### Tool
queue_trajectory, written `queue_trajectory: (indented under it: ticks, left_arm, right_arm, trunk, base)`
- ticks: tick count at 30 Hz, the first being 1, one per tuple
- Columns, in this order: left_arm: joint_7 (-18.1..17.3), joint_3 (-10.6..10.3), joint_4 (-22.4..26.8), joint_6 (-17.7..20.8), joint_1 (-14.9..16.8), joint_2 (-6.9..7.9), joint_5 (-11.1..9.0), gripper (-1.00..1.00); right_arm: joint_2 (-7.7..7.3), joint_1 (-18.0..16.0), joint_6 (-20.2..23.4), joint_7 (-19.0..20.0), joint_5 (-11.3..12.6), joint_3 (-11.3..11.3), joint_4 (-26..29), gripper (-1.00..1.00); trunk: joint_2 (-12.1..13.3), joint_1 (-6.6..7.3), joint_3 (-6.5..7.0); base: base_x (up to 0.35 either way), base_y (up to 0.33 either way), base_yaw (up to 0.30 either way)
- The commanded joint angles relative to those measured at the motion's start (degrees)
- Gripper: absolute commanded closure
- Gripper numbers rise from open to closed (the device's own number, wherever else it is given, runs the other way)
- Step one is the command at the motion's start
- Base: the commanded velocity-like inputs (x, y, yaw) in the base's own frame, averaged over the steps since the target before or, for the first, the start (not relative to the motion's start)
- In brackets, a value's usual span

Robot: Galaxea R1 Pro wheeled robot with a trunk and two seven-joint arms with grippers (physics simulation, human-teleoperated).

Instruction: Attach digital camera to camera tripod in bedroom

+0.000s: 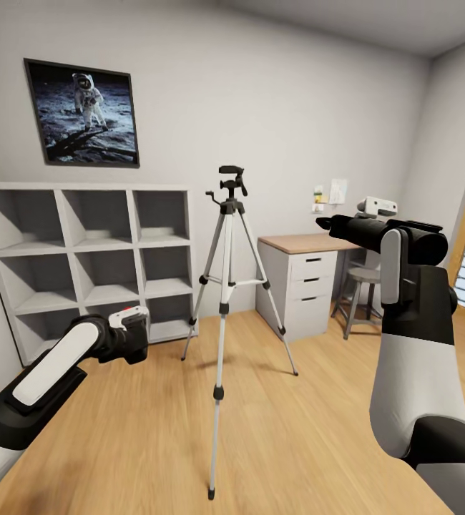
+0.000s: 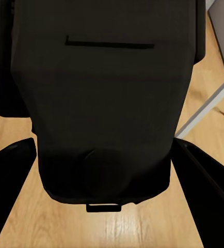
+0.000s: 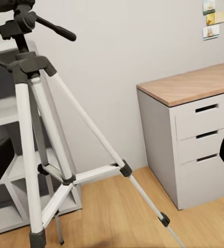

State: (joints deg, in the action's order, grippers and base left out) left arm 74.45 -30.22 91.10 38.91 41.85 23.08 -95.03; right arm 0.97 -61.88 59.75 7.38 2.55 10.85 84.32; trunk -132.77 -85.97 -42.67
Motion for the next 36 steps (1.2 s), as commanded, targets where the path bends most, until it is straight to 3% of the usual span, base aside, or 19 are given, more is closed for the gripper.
queue_trajectory:
  ticks: [1,36]
  left_arm:
    - [0.34,0.16,0.05,0.51,0.04,0.04,-0.19,1.0]
    - [0.37,0.6,0.05,1.0,-0.03,0.11,-0.21,1.0]
  right_arm:
    - [0.06,-0.07,0.25,0.1,0.2,0.14,0.04,-1.0]
    - [0.0,-0.09,0.25,0.18,0.17,0.13,0.05,-1.0]
  trunk:
    - [0.38,0.24,0.09]
    - [14.42,7.92,3.62]
  base:
    - [0.0,0.0,0.0]
    - [0.0,0.0,0.0]
